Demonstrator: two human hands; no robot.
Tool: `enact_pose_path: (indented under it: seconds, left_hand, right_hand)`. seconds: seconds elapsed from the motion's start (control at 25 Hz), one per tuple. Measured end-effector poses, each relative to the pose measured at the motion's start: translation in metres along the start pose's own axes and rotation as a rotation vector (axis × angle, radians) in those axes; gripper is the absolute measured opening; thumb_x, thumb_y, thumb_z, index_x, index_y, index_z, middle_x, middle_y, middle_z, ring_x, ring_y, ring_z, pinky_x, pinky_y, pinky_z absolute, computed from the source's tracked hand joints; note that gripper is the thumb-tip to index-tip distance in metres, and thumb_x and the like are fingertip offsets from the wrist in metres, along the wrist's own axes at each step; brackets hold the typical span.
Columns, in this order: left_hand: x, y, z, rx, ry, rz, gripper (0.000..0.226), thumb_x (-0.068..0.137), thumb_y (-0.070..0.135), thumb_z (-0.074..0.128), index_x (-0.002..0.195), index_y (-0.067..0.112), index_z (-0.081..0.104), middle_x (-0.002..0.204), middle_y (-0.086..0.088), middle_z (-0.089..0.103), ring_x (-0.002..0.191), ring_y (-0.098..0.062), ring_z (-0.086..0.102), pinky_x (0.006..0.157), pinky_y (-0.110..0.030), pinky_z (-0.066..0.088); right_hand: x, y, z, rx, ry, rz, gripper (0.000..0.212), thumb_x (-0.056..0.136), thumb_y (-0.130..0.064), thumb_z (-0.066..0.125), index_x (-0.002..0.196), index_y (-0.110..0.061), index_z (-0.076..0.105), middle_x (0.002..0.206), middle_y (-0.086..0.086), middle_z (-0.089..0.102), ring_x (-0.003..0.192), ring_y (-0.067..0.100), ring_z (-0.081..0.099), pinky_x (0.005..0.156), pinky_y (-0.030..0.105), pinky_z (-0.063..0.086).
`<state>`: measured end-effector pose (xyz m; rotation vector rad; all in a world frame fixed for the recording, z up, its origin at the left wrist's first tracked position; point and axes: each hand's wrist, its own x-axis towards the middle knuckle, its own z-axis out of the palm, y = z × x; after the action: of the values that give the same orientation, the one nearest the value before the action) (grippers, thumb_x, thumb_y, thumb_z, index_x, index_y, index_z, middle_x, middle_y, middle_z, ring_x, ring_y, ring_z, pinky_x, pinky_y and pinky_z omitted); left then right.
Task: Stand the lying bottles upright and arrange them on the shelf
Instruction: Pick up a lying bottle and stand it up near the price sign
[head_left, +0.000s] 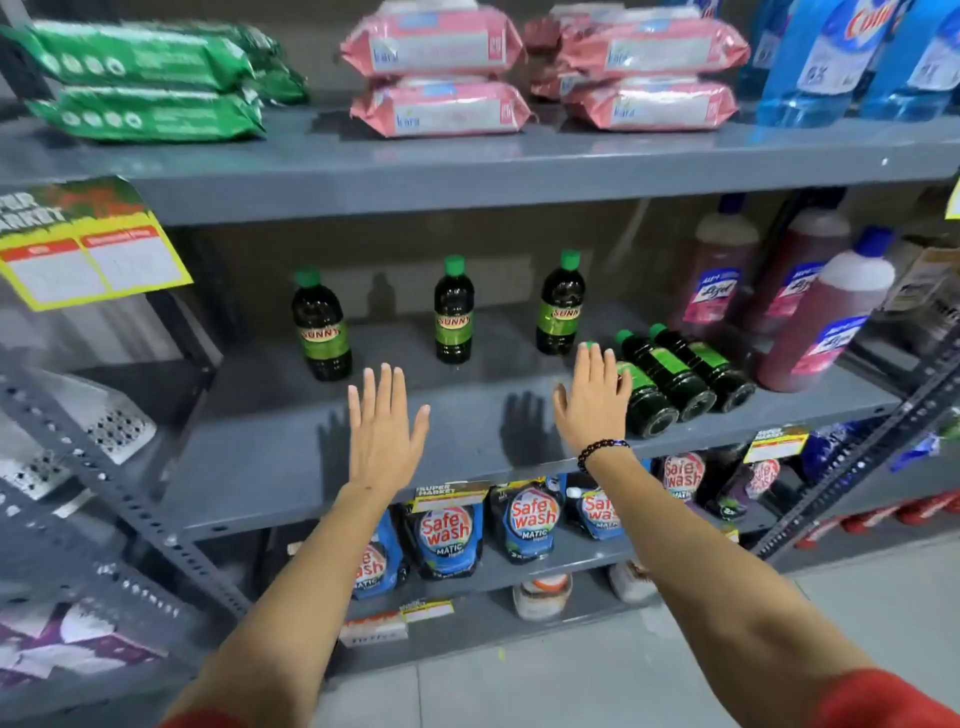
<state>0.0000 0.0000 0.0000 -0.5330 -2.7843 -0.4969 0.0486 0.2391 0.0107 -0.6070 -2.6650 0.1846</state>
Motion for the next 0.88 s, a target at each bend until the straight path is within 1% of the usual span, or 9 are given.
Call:
enact_pose_path:
  seconds: [0.08,0.2,0.28,0.4,0.52,0.68,0.8,0.88]
  left_hand:
    - [0.004,-0.009,0.014,0.02,-0.075,-0.068,0.062,0.097,0.04,0.028,0.145,0.003,0.015,0.157,-0.015,0.014,0.146,-0.031,0.004,0.121,-0.048,0.002]
    - [0.004,-0.031,0.034,0.058,-0.158,-0.121,0.061,0.097,0.039,0.031,0.145,0.003,0.018,0.156,-0.016,0.016,0.146,-0.031,0.005,0.12,-0.048,0.002]
    - [0.007,-0.04,0.042,0.076,-0.186,-0.141,0.06,0.097,0.038,0.032,0.144,0.002,0.021,0.155,-0.017,0.02,0.145,-0.033,0.008,0.12,-0.048,0.004]
    - [0.013,-0.047,0.048,0.084,-0.216,-0.175,0.059,0.096,0.038,0.034,0.142,0.002,0.025,0.154,-0.017,0.025,0.145,-0.032,0.012,0.12,-0.048,0.006]
    - [0.014,-0.047,0.054,0.053,-0.22,-0.198,0.058,0.096,0.037,0.036,0.142,0.002,0.027,0.153,-0.017,0.026,0.144,-0.032,0.014,0.12,-0.048,0.007]
    - [0.015,-0.05,0.055,0.024,-0.224,-0.204,0.057,0.096,0.037,0.036,0.141,0.003,0.029,0.153,-0.016,0.026,0.144,-0.031,0.015,0.12,-0.047,0.007]
    - [0.015,-0.051,0.054,0.023,-0.237,-0.2,0.058,0.096,0.039,0.034,0.142,0.004,0.027,0.154,-0.015,0.025,0.144,-0.031,0.015,0.12,-0.047,0.008]
    - [0.015,-0.051,0.053,0.019,-0.244,-0.194,0.058,0.096,0.039,0.034,0.142,0.004,0.027,0.154,-0.015,0.024,0.144,-0.031,0.015,0.12,-0.046,0.008]
  right_hand:
    - [0.012,0.009,0.007,-0.055,-0.106,0.114,0.074,0.09,-0.029,0.054,0.148,-0.002,0.016,0.156,0.019,0.021,0.145,0.035,0.017,0.116,0.056,0.016]
    - [0.034,0.026,0.018,-0.095,-0.209,0.253,0.08,0.09,-0.032,0.056,0.148,-0.001,0.011,0.157,0.023,0.014,0.146,0.038,0.011,0.115,0.058,0.013]
    - [0.047,0.032,0.023,-0.124,-0.269,0.298,0.082,0.089,-0.034,0.058,0.147,0.001,0.011,0.156,0.024,0.015,0.145,0.039,0.014,0.115,0.058,0.015]
    - [0.062,0.042,0.027,-0.144,-0.307,0.378,0.078,0.089,-0.029,0.059,0.145,0.006,0.016,0.151,0.026,0.025,0.14,0.041,0.024,0.113,0.057,0.024]
    - [0.066,0.048,0.032,-0.191,-0.309,0.413,0.071,0.091,-0.024,0.055,0.142,0.01,0.02,0.146,0.027,0.032,0.134,0.041,0.032,0.11,0.054,0.03]
    - [0.071,0.046,0.037,-0.208,-0.24,0.417,0.063,0.087,-0.017,0.059,0.136,0.01,0.03,0.137,0.025,0.04,0.127,0.041,0.038,0.104,0.053,0.034]
    - [0.069,0.038,0.037,-0.157,-0.187,0.443,0.056,0.084,-0.014,0.063,0.129,0.008,0.039,0.131,0.024,0.044,0.124,0.04,0.04,0.101,0.054,0.035]
    - [0.066,0.024,0.033,-0.067,-0.17,0.475,0.056,0.082,-0.019,0.066,0.126,0.006,0.042,0.13,0.023,0.044,0.124,0.039,0.039,0.101,0.054,0.034]
